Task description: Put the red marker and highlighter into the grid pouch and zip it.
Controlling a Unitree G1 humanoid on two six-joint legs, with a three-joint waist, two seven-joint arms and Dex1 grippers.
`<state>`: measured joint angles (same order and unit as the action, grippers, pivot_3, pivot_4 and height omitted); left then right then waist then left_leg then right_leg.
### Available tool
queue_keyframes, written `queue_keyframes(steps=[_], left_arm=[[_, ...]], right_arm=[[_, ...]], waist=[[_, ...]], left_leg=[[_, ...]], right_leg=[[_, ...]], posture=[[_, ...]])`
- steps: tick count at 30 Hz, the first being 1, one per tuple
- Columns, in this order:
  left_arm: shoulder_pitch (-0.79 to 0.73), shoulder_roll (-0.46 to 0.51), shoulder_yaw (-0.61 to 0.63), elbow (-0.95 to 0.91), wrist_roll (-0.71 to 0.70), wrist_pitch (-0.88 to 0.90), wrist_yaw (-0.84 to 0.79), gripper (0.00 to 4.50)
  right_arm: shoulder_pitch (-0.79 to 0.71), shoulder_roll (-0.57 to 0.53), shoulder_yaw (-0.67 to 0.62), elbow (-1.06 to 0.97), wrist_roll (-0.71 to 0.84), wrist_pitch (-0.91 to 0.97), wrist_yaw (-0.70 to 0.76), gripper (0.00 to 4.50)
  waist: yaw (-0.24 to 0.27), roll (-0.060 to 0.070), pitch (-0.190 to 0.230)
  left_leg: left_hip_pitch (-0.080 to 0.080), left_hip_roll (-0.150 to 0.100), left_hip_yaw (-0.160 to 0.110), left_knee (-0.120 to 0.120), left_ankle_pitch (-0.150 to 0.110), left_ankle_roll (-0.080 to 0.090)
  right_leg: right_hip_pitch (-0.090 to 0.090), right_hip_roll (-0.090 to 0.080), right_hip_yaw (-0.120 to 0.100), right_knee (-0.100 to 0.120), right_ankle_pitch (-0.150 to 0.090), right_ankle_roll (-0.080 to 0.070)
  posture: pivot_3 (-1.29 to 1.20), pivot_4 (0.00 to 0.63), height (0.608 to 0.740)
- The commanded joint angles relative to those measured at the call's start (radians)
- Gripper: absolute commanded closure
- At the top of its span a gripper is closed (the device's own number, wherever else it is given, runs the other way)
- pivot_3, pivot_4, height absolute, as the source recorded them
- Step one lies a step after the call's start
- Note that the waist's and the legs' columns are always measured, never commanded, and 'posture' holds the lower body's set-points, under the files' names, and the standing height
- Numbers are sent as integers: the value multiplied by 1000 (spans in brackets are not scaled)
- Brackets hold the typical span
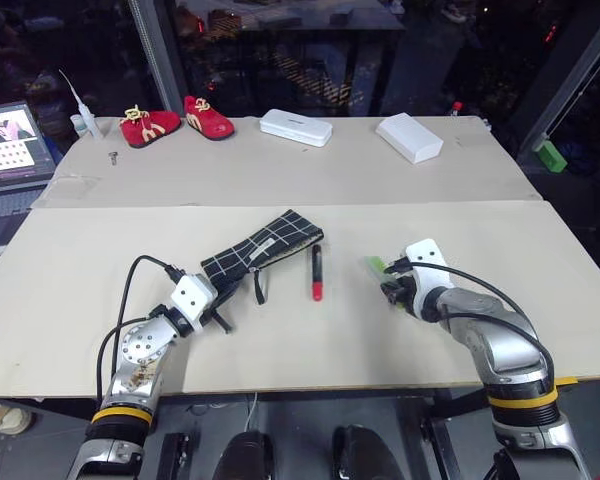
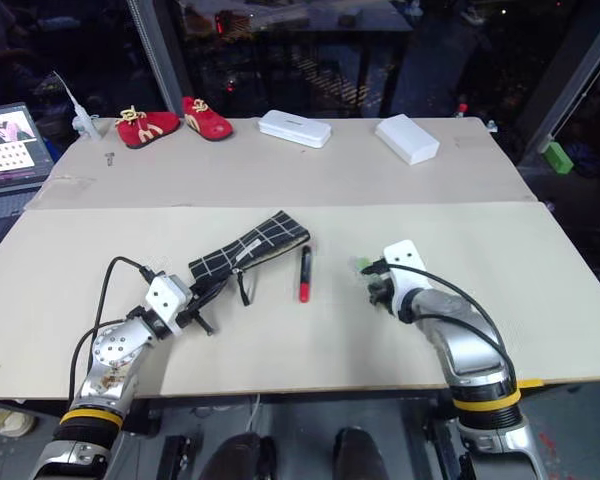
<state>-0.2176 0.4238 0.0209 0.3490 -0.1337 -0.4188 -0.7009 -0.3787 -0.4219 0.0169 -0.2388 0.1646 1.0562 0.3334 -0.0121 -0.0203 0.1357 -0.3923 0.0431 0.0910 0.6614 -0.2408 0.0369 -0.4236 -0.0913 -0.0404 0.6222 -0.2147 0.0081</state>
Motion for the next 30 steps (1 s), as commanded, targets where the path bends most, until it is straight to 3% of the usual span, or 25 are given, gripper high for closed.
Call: queue_keyframes(steps=[1,5,13,16,20,23,30], left_arm=[[-2,6,16,-34,-25,-4,-4,4500],[-8,6,14,-16,-28,-7,-11,4500],[-39,0,4,19,-29,-10,-37,4500],[-50,-1,3,33,-27,-14,-45,4500],[-61,-1,0,44,-27,-16,-58,4500],[-66,-2,1,47,-26,-18,-65,4500],[-66,-5,-1,43,-23,-19,-70,4500]], right_arm=[[-66,-5,-56,-20,23,-37,8,3469],[-160,-38,-124,15,55,-97,43,3469],[-220,-92,-120,42,63,-210,95,3469],[-224,-105,-119,-2,112,-257,175,3469],[-128,-269,49,-127,82,-405,425,3469],[-147,-325,183,-95,-25,-466,452,3469],[-296,-218,328,30,-120,-480,454,3469]], waist=[[-1,0,0],[-2,0,1],[0,0,1],[0,0,1],[0,1,1],[-2,1,1],[-3,0,2]], left_leg=[[-1,0,0,0,0,0],[-3,0,0,0,0,0],[-4,0,-1,-1,0,0],[-5,0,-1,-1,0,0],[-6,0,-2,-1,-1,1],[-6,1,-2,-1,-1,2],[-5,1,0,0,-1,1]], right_leg=[[-1,0,0,0,0,0],[-3,0,0,0,0,0],[-3,0,-2,-2,0,0],[-3,0,-2,-2,0,0],[-3,1,-2,-4,0,0],[-2,1,-4,-6,0,0],[-2,1,-2,-7,1,0]], posture=[[0,150,740],[0,150,740],[0,150,740],[0,150,740],[0,150,740],[0,150,740],[0,150,740]])
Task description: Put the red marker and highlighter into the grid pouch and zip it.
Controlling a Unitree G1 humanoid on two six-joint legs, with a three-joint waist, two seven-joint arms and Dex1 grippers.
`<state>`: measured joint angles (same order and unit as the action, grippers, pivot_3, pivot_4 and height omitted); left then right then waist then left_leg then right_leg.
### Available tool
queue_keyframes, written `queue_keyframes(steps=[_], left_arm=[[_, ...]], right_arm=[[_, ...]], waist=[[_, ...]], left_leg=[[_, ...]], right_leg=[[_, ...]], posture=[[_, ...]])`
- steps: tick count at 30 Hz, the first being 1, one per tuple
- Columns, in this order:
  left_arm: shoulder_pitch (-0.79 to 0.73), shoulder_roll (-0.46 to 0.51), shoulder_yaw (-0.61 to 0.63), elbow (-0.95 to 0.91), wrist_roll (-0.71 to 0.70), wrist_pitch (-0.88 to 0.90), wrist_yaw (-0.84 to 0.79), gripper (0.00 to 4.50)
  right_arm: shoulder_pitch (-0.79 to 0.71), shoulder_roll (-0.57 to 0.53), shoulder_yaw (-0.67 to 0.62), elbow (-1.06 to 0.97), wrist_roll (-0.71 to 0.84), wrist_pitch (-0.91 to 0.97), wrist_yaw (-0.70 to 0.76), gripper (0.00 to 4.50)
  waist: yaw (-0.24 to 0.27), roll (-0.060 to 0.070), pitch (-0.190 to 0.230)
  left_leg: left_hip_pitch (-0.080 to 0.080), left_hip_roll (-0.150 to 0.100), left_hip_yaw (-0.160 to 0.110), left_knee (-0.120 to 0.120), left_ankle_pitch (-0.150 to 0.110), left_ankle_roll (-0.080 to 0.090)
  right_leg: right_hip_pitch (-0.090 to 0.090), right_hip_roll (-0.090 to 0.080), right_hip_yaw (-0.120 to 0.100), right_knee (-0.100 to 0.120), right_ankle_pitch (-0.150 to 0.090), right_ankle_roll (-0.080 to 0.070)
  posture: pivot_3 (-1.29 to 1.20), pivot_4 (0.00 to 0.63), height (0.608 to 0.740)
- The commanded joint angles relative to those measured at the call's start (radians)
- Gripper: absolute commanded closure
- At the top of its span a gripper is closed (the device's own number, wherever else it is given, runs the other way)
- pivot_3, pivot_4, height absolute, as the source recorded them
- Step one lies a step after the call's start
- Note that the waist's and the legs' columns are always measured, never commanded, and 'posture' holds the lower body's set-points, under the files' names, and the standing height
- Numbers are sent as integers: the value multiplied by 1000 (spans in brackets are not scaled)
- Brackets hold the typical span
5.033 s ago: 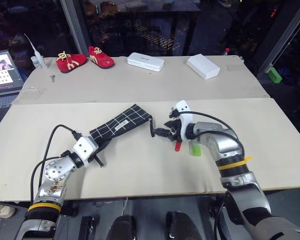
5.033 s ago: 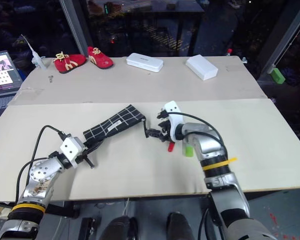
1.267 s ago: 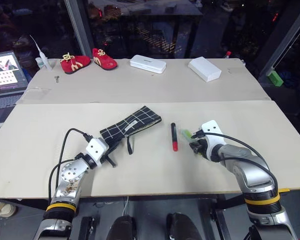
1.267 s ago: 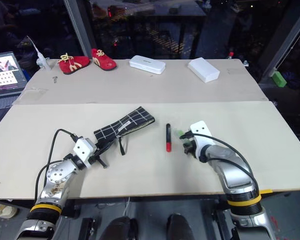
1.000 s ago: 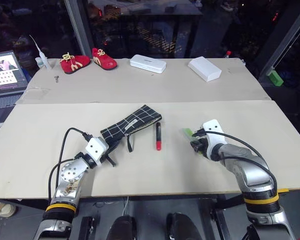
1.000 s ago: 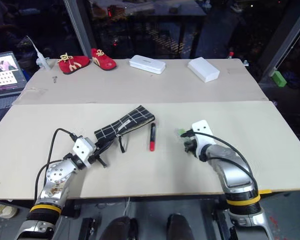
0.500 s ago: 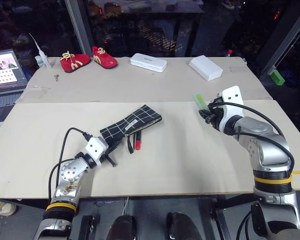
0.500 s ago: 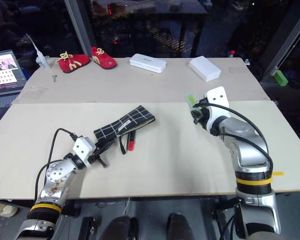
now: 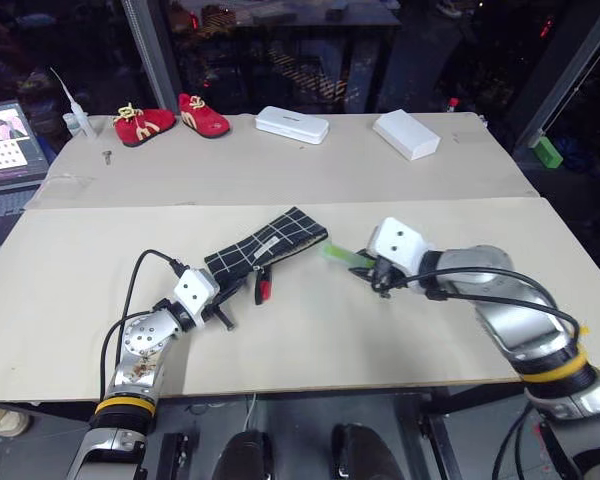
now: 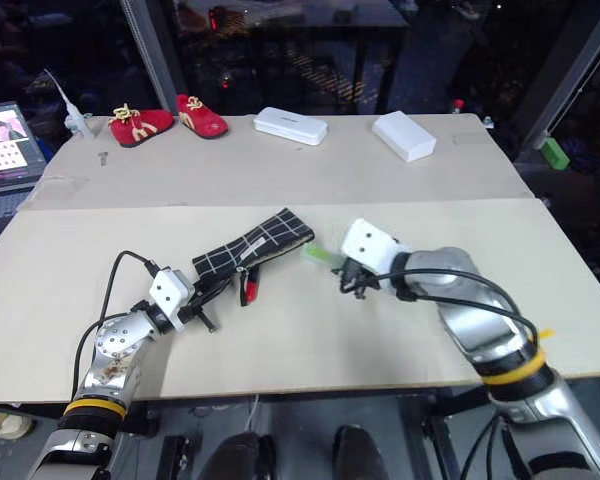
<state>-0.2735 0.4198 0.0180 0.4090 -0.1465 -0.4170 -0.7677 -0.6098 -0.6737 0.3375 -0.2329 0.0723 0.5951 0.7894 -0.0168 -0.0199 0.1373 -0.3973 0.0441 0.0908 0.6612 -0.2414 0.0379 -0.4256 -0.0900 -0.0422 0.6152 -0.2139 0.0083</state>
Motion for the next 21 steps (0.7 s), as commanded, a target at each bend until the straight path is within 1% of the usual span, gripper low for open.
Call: queue_keyframes(steps=[1,5,9,11,15,18,21], left_arm=[[-12,-2,1,-16,-10,-22,-5,4500],[-14,-4,-7,-19,-7,-24,-12,4500],[-19,-10,-10,-19,-6,-24,-13,4500],[-15,-8,-7,-22,-9,-24,-12,4500],[-2,2,0,-28,-11,-26,-12,4500],[3,7,6,-34,-15,-24,-11,4500],[11,10,11,-42,-17,-23,-6,4500]], right_arm=[[-79,47,15,44,-38,-23,-2,3469],[-118,79,34,112,-71,-43,4,3469],[-121,86,47,143,-92,-60,26,3469],[-99,58,-1,104,-45,-66,77,3469],[-77,-2,-57,56,0,-52,139,3469],[-69,-22,-87,39,36,-26,165,3469],[-57,-26,-83,47,30,-20,167,3469]], waist=[[3,0,0],[12,0,0],[16,0,0],[17,0,0],[18,0,0],[17,0,0],[15,0,0]], left_leg=[[-1,0,0,0,0,0],[-2,0,-1,0,0,0],[-4,-1,-1,0,0,0],[-4,-1,0,0,0,0],[-3,-1,-2,0,0,0],[-3,-1,-2,0,0,0],[-2,0,-1,0,0,0]], right_leg=[[0,0,0,0,0,0],[-1,-1,-3,-1,0,0],[-1,-2,-3,-2,1,0],[-1,-2,-3,-2,1,0],[-1,-1,-4,-1,1,0],[0,-1,-4,-1,1,0],[0,-1,-4,-1,1,0]], posture=[[0,150,740],[0,150,740],[0,150,740],[0,150,740],[0,150,740],[0,150,740],[0,150,740]])
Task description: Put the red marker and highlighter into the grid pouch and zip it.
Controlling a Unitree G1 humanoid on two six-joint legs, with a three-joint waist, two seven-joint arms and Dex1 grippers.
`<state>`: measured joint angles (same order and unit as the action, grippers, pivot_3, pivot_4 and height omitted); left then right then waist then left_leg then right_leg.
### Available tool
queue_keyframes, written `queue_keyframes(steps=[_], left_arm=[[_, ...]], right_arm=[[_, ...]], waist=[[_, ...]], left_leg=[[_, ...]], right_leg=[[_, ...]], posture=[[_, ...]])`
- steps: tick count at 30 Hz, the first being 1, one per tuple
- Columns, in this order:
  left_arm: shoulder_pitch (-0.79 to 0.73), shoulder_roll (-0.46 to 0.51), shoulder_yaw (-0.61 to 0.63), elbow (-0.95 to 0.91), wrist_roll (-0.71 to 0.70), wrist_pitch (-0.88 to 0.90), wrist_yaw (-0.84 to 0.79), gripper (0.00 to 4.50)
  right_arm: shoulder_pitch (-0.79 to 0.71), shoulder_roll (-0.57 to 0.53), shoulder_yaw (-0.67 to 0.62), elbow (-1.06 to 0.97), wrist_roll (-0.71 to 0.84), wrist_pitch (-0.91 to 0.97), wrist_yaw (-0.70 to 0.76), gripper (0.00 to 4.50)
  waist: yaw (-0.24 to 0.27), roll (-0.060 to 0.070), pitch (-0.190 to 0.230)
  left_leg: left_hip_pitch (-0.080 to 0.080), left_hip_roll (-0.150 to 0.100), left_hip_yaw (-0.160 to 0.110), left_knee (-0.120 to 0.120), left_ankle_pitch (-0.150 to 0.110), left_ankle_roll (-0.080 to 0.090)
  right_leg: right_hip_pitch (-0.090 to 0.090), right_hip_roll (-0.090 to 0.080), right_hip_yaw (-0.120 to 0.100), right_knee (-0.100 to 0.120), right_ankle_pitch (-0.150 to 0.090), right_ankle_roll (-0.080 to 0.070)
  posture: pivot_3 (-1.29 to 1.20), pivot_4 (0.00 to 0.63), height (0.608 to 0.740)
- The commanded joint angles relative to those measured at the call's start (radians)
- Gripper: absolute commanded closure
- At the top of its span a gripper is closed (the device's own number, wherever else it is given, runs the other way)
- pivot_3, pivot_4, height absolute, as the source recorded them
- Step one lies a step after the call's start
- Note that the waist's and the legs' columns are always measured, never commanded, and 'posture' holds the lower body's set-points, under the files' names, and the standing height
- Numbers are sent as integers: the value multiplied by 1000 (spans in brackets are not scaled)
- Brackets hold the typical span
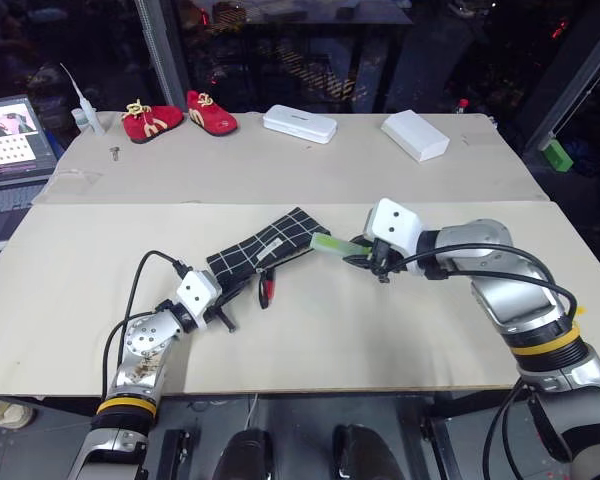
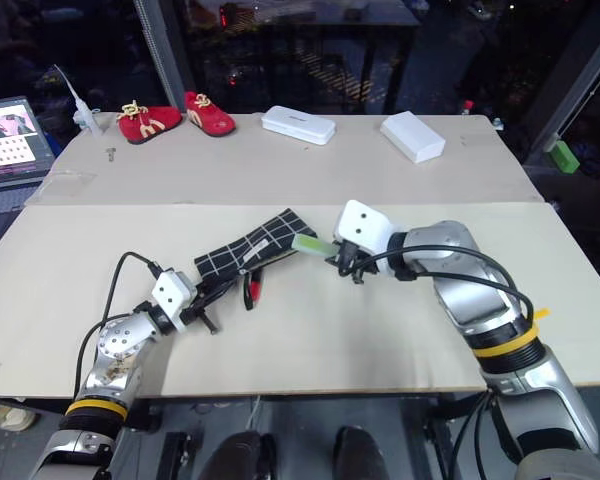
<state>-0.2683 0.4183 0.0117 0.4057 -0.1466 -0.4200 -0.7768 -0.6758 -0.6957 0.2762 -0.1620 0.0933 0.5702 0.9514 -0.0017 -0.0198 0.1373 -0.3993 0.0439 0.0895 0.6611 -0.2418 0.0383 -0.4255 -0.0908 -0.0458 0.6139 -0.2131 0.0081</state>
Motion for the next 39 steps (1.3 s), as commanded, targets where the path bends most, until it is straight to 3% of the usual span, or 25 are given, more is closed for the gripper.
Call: queue_keyframes(steps=[1,15,25,39], left_arm=[[8,12,18,-43,-17,-19,4,4500],[33,12,21,-91,-17,0,18,4500],[32,9,12,-93,-17,7,17,4500],[25,6,8,-85,-18,12,15,4500]], right_arm=[[10,-1,-12,-12,-3,1,-1,3469],[-101,132,41,223,-104,-19,-88,3469],[-138,176,179,238,-229,-104,-70,3469],[-278,356,278,326,-311,-191,-37,3469]], waist=[[0,0,0],[-4,0,0],[-7,0,0],[-9,0,0]], left_leg=[[0,0,0,0,0,0],[0,0,1,0,0,0],[0,0,1,0,0,0],[0,0,0,0,1,-1]], right_leg=[[0,0,0,0,0,0],[0,0,0,1,0,-1],[0,0,0,1,0,-1],[-2,0,0,5,0,-1]], posture=[[0,150,740],[0,150,740],[0,150,740],[0,150,740]])
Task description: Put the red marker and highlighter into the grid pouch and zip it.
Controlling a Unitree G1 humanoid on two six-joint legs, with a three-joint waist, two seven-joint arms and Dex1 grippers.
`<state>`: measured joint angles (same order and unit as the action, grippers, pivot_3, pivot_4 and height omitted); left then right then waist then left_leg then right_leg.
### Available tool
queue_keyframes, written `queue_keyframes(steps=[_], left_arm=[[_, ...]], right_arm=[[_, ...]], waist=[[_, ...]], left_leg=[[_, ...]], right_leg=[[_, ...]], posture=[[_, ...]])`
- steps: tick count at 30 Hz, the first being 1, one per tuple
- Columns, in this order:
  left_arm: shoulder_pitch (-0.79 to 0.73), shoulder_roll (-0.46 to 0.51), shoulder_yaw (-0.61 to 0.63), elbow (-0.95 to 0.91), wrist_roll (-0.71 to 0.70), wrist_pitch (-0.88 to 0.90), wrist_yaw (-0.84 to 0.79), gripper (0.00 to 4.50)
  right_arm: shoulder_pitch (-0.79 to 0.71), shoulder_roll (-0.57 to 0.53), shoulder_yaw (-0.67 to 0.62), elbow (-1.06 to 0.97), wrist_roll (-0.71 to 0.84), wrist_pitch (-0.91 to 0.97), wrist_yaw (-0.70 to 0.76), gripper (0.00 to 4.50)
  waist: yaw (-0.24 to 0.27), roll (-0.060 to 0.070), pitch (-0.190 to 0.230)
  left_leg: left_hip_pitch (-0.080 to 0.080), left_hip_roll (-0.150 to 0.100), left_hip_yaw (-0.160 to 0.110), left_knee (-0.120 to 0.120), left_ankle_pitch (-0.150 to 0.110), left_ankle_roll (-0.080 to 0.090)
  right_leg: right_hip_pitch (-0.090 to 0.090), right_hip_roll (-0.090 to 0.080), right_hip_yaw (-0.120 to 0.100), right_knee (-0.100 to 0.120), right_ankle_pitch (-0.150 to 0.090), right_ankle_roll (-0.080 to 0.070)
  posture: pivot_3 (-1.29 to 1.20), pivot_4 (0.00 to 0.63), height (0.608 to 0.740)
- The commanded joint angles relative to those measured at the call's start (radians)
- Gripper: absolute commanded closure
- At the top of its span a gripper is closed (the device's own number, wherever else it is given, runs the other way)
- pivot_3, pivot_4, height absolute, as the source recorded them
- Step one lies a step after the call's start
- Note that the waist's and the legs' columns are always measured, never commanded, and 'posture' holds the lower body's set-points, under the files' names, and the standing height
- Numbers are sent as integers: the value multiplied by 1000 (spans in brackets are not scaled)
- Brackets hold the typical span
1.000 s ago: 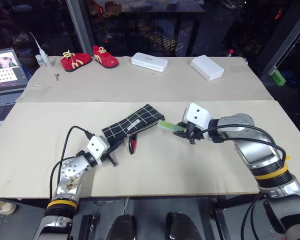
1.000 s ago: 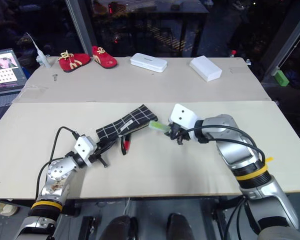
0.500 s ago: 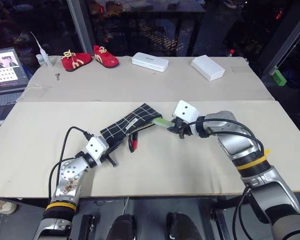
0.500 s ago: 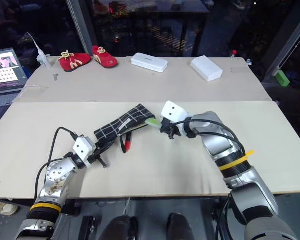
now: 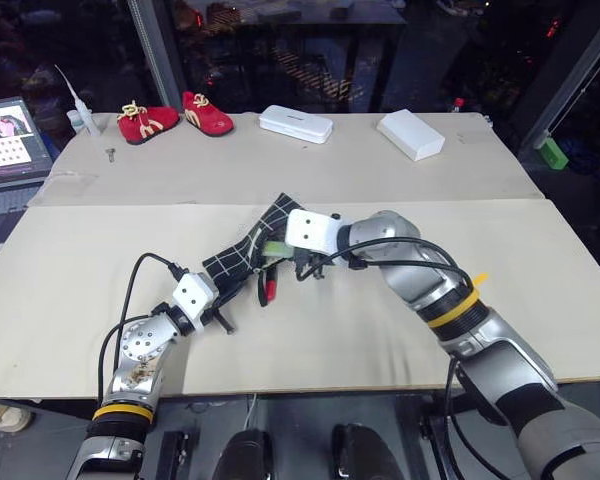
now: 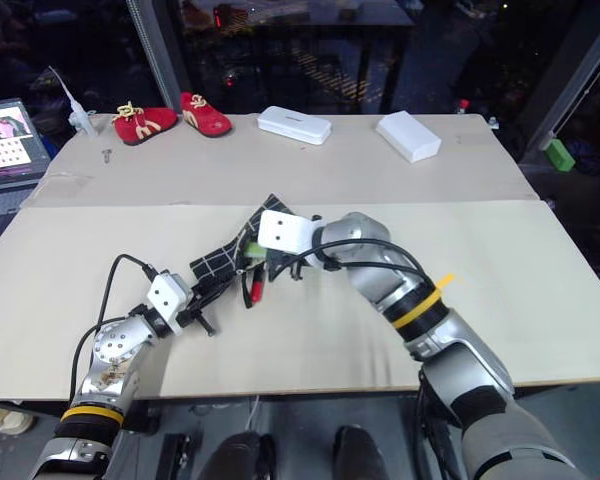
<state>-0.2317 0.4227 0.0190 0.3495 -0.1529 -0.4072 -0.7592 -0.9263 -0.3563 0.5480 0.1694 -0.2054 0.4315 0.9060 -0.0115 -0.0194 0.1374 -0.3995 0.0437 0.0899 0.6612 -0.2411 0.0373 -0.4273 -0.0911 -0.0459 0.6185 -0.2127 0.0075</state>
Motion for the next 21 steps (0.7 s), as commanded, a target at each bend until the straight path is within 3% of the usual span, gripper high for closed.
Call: queue_keyframes(steps=[1,4,8,21], left_arm=[[-13,1,1,-31,-12,1,-2,4500],[-15,1,0,-34,-12,4,-2,4500],[-6,4,2,-52,-14,12,-4,4500],[-8,18,8,-60,-21,21,-11,4500]], right_arm=[[-22,29,24,11,-20,-76,14,3469],[-8,30,73,55,-64,-154,26,3469],[-47,-2,128,203,-202,-319,-62,3469],[-78,65,88,297,-214,-566,-99,3469]], waist=[[0,0,0],[-2,0,0],[-3,0,0],[-6,0,0]], left_leg=[[0,0,0,0,0,0],[0,0,0,0,0,0],[0,0,1,0,0,0],[1,0,2,0,1,-1]], right_leg=[[0,0,0,0,0,0],[0,0,0,0,0,0],[0,0,0,1,0,0],[-1,0,1,6,0,0]], posture=[[0,150,740],[0,150,740],[0,150,740],[0,150,740]])
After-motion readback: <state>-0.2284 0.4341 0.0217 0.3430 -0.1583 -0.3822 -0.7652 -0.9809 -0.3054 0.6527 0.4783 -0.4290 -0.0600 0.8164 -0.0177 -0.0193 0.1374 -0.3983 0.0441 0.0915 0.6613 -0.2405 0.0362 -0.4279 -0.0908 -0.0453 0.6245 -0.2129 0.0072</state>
